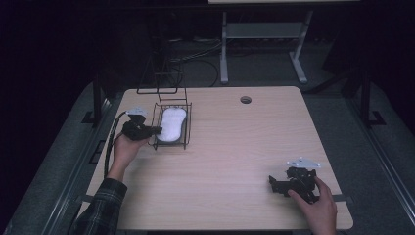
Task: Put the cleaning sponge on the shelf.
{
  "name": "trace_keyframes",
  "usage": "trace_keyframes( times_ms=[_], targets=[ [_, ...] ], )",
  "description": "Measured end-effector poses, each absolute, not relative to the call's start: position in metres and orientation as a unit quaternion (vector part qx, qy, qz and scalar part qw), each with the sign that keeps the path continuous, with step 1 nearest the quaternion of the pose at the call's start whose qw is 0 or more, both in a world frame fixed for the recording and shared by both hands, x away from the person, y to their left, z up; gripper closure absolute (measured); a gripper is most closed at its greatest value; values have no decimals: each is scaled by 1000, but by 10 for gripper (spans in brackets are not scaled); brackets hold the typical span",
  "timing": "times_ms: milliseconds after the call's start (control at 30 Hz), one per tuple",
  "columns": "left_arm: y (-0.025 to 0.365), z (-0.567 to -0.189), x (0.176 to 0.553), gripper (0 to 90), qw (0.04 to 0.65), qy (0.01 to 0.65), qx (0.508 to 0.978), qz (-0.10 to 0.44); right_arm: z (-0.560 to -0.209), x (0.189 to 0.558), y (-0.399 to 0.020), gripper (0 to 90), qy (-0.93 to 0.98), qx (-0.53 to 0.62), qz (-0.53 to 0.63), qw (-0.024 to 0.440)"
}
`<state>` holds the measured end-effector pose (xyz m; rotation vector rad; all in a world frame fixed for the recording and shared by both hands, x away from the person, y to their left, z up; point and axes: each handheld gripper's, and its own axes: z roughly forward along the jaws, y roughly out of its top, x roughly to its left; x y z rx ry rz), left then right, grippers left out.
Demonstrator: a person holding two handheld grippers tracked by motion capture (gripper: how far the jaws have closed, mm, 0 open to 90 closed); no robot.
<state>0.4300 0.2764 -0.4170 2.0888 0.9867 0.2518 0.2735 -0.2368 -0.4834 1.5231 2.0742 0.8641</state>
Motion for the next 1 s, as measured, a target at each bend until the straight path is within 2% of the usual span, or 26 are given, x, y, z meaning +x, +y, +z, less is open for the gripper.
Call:
trace_keyframes(
  times_ms=[600, 1000],
  targets=[
    [271, -418, 426, 898, 398, 377, 831, 92, -483, 274, -237, 0, 747, 548, 311, 212],
    [267, -404, 406, 898, 411, 362, 833, 80, -483, 274, -237, 0, 747, 548, 311, 212]
  ],
)
